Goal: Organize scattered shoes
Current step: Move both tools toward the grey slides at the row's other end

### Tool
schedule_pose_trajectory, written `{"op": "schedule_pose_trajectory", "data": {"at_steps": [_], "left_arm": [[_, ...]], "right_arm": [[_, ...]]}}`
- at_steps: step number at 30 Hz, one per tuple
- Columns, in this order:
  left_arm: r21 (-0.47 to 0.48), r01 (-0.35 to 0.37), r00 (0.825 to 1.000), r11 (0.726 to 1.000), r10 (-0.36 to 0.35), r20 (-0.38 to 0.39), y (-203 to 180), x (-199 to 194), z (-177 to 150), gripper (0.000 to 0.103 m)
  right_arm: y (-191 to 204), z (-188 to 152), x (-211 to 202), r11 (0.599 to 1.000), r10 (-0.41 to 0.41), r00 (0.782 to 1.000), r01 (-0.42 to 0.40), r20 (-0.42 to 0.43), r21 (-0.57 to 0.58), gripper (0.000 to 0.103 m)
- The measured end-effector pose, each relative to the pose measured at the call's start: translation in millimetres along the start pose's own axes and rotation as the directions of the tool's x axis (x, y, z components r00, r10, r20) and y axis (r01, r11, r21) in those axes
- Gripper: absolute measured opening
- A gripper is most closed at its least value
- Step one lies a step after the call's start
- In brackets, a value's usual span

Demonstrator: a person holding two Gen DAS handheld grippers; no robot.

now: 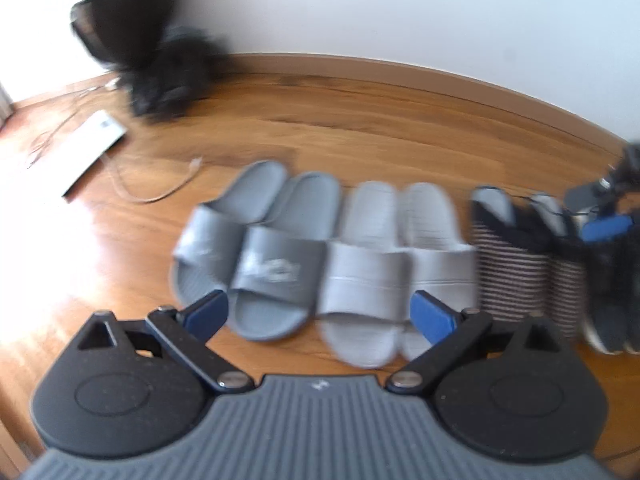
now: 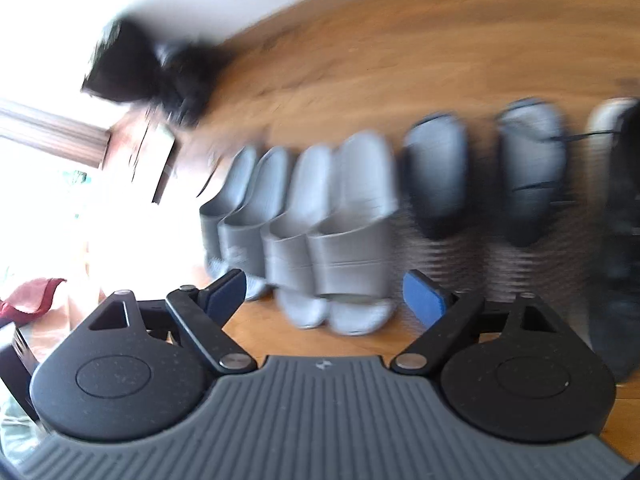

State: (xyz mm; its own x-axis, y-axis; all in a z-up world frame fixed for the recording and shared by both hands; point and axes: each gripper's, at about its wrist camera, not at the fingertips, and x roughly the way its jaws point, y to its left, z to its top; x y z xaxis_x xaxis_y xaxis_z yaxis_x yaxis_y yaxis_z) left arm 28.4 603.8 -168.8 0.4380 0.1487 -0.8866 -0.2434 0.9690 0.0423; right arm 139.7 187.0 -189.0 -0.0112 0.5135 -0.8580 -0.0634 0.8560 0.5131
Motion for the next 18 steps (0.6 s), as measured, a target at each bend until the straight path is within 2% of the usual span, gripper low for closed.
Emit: {"op": "schedule_pose_trajectory", "data": {"at_steps": [3, 5, 8, 12, 18], "left_arm": [[-0.054, 0.014, 0.999, 0.998, -0.016, -0.044, 23, 13, -9, 0.098], [-0.081, 0.02, 0.997, 0.997, -0.026, -0.078, 36, 24, -15, 0.098], [-0.1, -0.007, 0.994, 0.995, -0.004, -0.109, 50, 34, -19, 0.098], [-0.111, -0.004, 0.994, 0.994, -0.009, -0.113, 63, 41, -27, 0.098], [-0.126, -0.009, 0.993, 0.992, -0.006, -0.121, 91, 47, -42, 0.098]], "right_arm": [[36, 20, 43, 1.0, 0.002, 0.999, -0.001, -0.049, 0.013, 0.073], [61, 41, 82, 0.998, 0.012, 0.996, -0.007, -0.083, 0.062, 0.073], [78, 55, 115, 0.994, 0.018, 0.995, -0.007, -0.099, 0.11, 0.073], [102, 71, 186, 0.982, -0.006, 0.99, 0.032, -0.14, 0.187, 0.073], [120, 77, 244, 0.971, -0.046, 0.986, 0.082, -0.161, 0.226, 0.072]]}}
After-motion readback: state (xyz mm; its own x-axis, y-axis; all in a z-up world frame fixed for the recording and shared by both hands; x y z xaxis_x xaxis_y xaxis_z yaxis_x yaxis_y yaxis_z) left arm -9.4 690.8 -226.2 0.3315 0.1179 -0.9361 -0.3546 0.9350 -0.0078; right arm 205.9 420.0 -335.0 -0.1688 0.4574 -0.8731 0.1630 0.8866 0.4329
